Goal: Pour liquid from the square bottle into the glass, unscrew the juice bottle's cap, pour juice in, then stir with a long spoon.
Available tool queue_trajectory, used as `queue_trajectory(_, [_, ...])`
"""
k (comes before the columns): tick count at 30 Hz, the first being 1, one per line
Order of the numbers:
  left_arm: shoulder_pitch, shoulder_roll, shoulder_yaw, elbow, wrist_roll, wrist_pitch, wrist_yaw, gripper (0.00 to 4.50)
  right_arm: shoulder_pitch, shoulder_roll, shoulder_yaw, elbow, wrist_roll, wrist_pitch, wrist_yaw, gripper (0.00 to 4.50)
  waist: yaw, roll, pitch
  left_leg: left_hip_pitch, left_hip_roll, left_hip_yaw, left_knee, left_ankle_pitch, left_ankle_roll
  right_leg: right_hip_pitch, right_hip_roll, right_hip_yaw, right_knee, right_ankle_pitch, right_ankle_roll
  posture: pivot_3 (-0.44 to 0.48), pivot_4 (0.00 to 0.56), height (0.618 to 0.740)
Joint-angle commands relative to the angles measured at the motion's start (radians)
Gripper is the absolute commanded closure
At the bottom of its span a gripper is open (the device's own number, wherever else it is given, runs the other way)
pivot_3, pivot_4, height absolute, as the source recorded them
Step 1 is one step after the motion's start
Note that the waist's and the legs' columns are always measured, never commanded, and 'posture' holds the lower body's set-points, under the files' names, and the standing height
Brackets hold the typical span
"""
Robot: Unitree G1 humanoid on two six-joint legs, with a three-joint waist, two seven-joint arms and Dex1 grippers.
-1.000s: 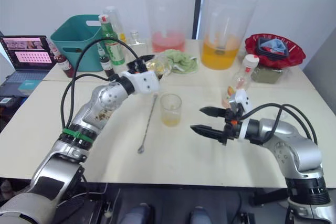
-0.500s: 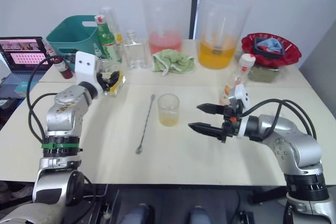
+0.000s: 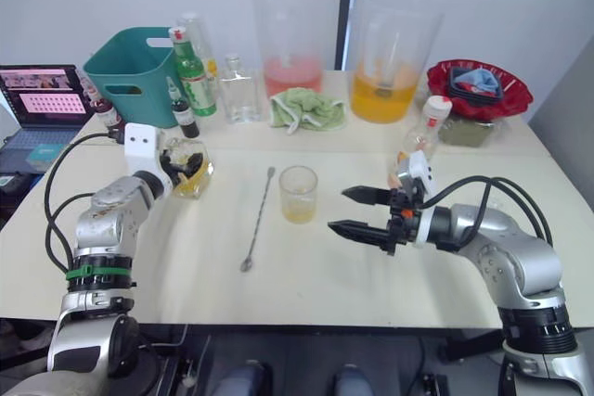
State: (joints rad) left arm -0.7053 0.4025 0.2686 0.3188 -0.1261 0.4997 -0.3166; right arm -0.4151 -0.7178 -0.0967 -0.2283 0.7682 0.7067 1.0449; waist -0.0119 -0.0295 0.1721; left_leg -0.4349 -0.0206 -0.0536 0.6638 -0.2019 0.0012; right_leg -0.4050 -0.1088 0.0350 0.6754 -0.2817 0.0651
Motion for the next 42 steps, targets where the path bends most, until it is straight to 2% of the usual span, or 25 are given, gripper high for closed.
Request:
queue_trajectory(1, [-0.011,0.018,0.037,-0.081,-0.037,-0.027,0.02,0.01,-0.021,-0.008,-0.016,-0.028,0.021,0.004,0.012,0.0,0.0,0.0,0.0,0.0,0.0,0.0,0.0,0.0,0.0,0.0,0.0,0.0,0.0,0.0,0.0,0.0,0.15,0.74])
queue_trajectory(6, [-0.075,0.027,0.103,-0.2,-0.116,0.017,0.062,0.01,-0.025,-0.012,-0.021,-0.028,0.022,0.001,0.02,0.0,0.001,0.0,0.0,0.0,0.0,-0.001,0.0,0.0,0.0,0.0,0.0,0.0,0.0,0.0,0.0,0.0,0.15,0.74])
queue_trajectory(9, [-0.127,0.046,0.095,-0.282,-0.17,0.035,0.023,0.01,-0.034,-0.015,-0.022,-0.022,0.019,0.002,0.024,0.0,0.003,0.0,0.0,0.0,0.0,-0.001,0.0,0.0,0.0,0.0,0.0,0.0,0.0,0.0,0.0,0.0,0.15,0.74])
queue_trajectory(13, [-0.119,0.116,0.035,-0.498,-0.371,0.162,-0.197,0.01,-0.039,-0.011,-0.03,-0.021,-0.004,-0.032,0.018,0.0,0.0,0.0,0.0,0.0,0.0,-0.001,0.0,0.0,0.0,0.0,-0.001,0.0,0.0,0.0,0.0,0.0,0.15,0.74])
queue_trajectory(15, [-0.094,0.163,0.02,-0.581,-0.453,0.234,-0.269,0.01,-0.038,-0.011,-0.035,-0.023,-0.005,-0.037,0.012,0.0,-0.002,0.0,0.0,0.001,0.0,-0.001,0.0,0.0,0.0,0.0,0.0,0.001,0.0,0.0,0.0,0.0,0.15,0.74])
queue_trajectory(19, [-0.021,0.262,-0.032,-0.669,-0.494,0.287,-0.359,0.01,-0.032,-0.018,-0.04,-0.03,-0.007,-0.04,0.006,0.0,-0.006,0.0,0.0,0.005,0.001,-0.001,-0.002,0.0,0.0,0.001,0.0,0.003,-0.002,0.0,0.0,0.0,0.15,0.74])
queue_trajectory(22, [0.048,0.273,-0.012,-0.752,-0.576,0.302,-0.394,0.01,-0.004,0.011,-0.076,-0.052,-0.023,-0.077,-0.06,0.0,-0.005,0.0,0.0,0.006,0.001,0.0,-0.003,0.0,0.0,0.002,0.0,0.004,-0.003,0.0,0.0,0.0,0.15,0.74])
queue_trajectory(25, [0.152,0.361,-0.004,-0.791,-0.7,0.361,-0.563,0.01,0.094,0.027,-0.129,-0.117,-0.012,-0.046,-0.159,0.0,-0.001,0.0,0.0,0.006,0.002,0.0,-0.003,0.0,0.0,0.002,0.0,0.005,-0.004,0.0,0.0,0.0,0.15,0.74])
queue_trajectory(28, [0.213,0.424,-0.033,-0.762,-0.683,0.309,-0.656,0.01,0.187,0.03,-0.176,-0.185,0.044,0.008,-0.216,0.0,0.002,0.0,0.0,0.006,0.002,0.0,-0.003,0.0,0.0,0.002,0.0,0.005,-0.003,0.0,0.0,0.0,0.15,0.74])
queue_trajectory(31, [0.246,0.431,-0.054,-0.732,-0.647,0.227,-0.719,0.01,0.272,0.046,-0.225,-0.228,0.026,-0.024,-0.268,0.0,0.003,0.0,0.0,0.007,0.002,0.002,-0.003,0.0,0.0,0.004,0.0,0.005,-0.007,0.0,0.0,0.0,0.15,0.74])
queue_trajectory(33, [0.254,0.424,-0.06,-0.713,-0.647,0.2,-0.745,0.01,0.328,0.061,-0.266,-0.244,0.028,-0.047,-0.287,0.0,0.003,0.0,0.0,0.012,0.002,0.003,-0.003,0.0,0.0,0.012,0.002,0.003,-0.011,0.0,0.0,0.0,0.15,0.74])
queue_trajectory(37, [0.258,0.405,-0.084,-0.677,-0.625,0.155,-0.758,0.01,0.413,0.11,-0.332,-0.224,-0.033,-0.143,-0.342,0.0,0.005,0.0,0.0,0.015,0.003,0.004,-0.004,0.0,0.0,0.017,0.002,0.003,-0.013,-0.001,0.0,0.0,0.15,0.74])
queue_trajectory(42, [0.274,0.386,-0.079,-0.692,-0.632,0.152,-0.735,0.01,0.413,0.127,-0.336,-0.164,-0.076,-0.205,-0.362,0.0,-0.001,0.0,0.0,0.015,0.003,0.003,-0.004,0.0,0.0,0.016,0.002,0.003,-0.013,-0.001,0.0,0.0,0.15,0.74])
